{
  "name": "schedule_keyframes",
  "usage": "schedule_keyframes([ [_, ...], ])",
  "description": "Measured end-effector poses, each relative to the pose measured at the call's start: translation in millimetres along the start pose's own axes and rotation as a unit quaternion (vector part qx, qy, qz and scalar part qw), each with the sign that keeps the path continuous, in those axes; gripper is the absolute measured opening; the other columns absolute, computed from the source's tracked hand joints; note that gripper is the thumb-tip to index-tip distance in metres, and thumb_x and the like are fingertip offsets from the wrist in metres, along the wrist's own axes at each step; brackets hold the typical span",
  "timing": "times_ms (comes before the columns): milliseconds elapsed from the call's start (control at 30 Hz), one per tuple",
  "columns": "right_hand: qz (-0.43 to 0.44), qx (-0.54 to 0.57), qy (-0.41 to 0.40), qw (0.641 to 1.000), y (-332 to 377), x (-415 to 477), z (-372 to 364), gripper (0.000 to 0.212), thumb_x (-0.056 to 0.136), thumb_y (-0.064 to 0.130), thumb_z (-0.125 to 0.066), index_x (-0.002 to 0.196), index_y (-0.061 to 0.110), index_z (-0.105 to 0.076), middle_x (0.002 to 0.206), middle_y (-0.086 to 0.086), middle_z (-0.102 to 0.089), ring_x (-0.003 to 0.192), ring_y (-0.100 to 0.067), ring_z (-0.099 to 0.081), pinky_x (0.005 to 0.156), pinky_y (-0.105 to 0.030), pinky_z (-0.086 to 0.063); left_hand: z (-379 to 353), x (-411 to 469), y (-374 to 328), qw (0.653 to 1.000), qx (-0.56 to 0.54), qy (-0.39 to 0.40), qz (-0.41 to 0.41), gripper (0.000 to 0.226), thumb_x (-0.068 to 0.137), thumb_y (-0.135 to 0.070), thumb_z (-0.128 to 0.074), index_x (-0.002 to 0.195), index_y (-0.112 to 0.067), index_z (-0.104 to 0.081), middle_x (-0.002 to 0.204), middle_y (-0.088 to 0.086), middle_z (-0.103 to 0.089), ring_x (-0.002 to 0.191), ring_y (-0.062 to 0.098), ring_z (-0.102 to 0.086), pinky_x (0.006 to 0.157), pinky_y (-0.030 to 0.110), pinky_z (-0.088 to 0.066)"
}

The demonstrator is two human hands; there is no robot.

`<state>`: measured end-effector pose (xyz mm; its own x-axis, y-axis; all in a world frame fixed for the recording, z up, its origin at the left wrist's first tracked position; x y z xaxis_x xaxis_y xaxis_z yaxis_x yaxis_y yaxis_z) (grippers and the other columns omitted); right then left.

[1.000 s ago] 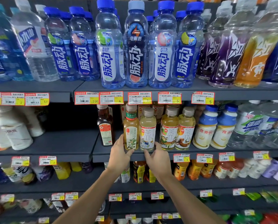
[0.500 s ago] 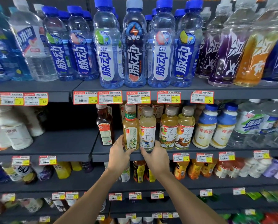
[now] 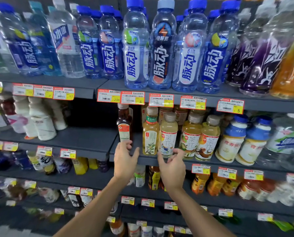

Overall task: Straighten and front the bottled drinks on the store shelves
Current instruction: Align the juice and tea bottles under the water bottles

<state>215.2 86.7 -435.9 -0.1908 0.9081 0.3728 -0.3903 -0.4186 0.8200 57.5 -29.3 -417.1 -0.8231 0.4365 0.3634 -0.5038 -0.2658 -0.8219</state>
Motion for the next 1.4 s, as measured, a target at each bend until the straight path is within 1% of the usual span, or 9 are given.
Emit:
schedule_keyframes([
  [133, -0.056, -0.038, 0.022, 0.997, 9, -2, -12, 0.083, 0.075, 0.066, -0.075, 0.133, 0.025, -0.030, 0.074, 0.012, -0.062, 0.075, -0.010, -0.067, 0.059, -0.029, -0.047, 19, 16, 8, 0.996, -0.002, -0.078, 0.030, 0.049, 0.083, -0.031, -0.080, 0.118, -0.019, -0.047, 0.111, -0.006, -0.046, 0.109, 0.015, -0.047, 0.089, 0.028, -0.039],
  [233, -0.107, -0.090, 0.031, 0.990, 18, -8, -23, 0.113, 0.067, 0.081, -0.068, 0.148, 0.029, -0.009, 0.111, -0.001, -0.071, 0.101, -0.027, -0.069, 0.081, -0.042, -0.052, 20, 36, 12, 0.996, 0.019, -0.064, 0.067, 0.078, 0.076, -0.036, -0.086, 0.134, -0.005, -0.043, 0.127, 0.009, -0.047, 0.123, 0.026, -0.043, 0.104, 0.041, -0.041],
  [367, -0.143, -0.108, 0.026, 0.983, 25, -17, -32, 0.126, 0.066, 0.083, -0.067, 0.154, 0.026, 0.003, 0.134, -0.005, -0.063, 0.110, -0.032, -0.066, 0.088, -0.044, -0.051, 15, 54, 12, 0.995, 0.024, -0.043, 0.088, 0.097, 0.070, -0.045, -0.089, 0.140, 0.000, -0.040, 0.132, 0.015, -0.048, 0.127, 0.030, -0.043, 0.108, 0.040, -0.039],
  [667, -0.136, -0.135, 0.021, 0.981, 22, -11, -35, 0.126, 0.070, 0.076, -0.071, 0.157, 0.016, -0.003, 0.131, -0.007, -0.064, 0.118, -0.029, -0.063, 0.092, -0.046, -0.054, 9, 75, 15, 0.997, 0.015, 0.008, 0.070, 0.076, 0.074, -0.035, -0.087, 0.129, -0.004, -0.045, 0.125, 0.013, -0.054, 0.118, 0.030, -0.053, 0.098, 0.043, -0.047],
  [800, -0.134, -0.136, 0.036, 0.981, 17, -10, -35, 0.126, 0.069, 0.078, -0.070, 0.156, 0.018, -0.003, 0.124, -0.004, -0.068, 0.116, -0.028, -0.064, 0.092, -0.047, -0.054, 18, 83, 32, 0.994, 0.000, 0.103, 0.046, 0.067, 0.074, -0.035, -0.085, 0.127, -0.014, -0.050, 0.115, -0.001, -0.062, 0.107, 0.019, -0.061, 0.093, 0.037, -0.051],
  [933, -0.127, -0.125, 0.030, 0.983, 16, -10, -35, 0.122, 0.069, 0.075, -0.072, 0.155, 0.021, -0.005, 0.115, -0.001, -0.070, 0.111, -0.025, -0.066, 0.090, -0.046, -0.055, 29, 87, 43, 0.972, -0.044, 0.223, 0.050, 0.067, 0.087, -0.019, -0.077, 0.142, -0.020, -0.041, 0.129, -0.003, -0.061, 0.117, 0.016, -0.060, 0.107, 0.039, -0.047],
  [1033, -0.125, -0.119, 0.031, 0.984, 17, -11, -35, 0.121, 0.069, 0.074, -0.073, 0.155, 0.020, -0.008, 0.116, -0.001, -0.069, 0.110, -0.023, -0.065, 0.089, -0.046, -0.055, 28, 82, 41, 0.968, -0.028, 0.245, 0.041, 0.062, 0.093, -0.014, -0.067, 0.145, -0.028, -0.036, 0.132, -0.002, -0.057, 0.125, 0.021, -0.054, 0.111, 0.047, -0.042],
  [1233, -0.123, -0.122, 0.043, 0.984, 17, -10, -34, 0.119, 0.070, 0.075, -0.072, 0.155, 0.021, -0.006, 0.123, -0.004, -0.066, 0.113, -0.025, -0.064, 0.089, -0.045, -0.055, 15, 59, 26, 0.992, 0.023, 0.099, 0.074, 0.113, 0.062, -0.052, -0.091, 0.149, -0.013, -0.029, 0.141, 0.009, -0.040, 0.135, 0.027, -0.037, 0.113, 0.049, -0.037],
  [1400, -0.130, -0.116, 0.048, 0.984, 14, -9, -35, 0.120, 0.070, 0.075, -0.072, 0.154, 0.022, -0.005, 0.125, -0.003, -0.066, 0.115, -0.025, -0.063, 0.090, -0.045, -0.055, 3, 54, 13, 0.991, 0.086, -0.014, 0.097, 0.097, 0.064, -0.055, -0.089, 0.134, -0.008, -0.040, 0.130, 0.011, -0.049, 0.125, 0.032, -0.046, 0.107, 0.045, -0.037],
])
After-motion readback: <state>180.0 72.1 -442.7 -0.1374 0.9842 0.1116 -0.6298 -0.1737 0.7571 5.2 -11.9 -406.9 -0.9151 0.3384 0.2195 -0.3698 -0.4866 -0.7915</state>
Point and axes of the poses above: each hand's wrist, its own x-axis towards the middle knuckle, its own z-axis out of the back of the hand, y = z × x, the point moved 4 cm from there along x, towards the middle knuckle
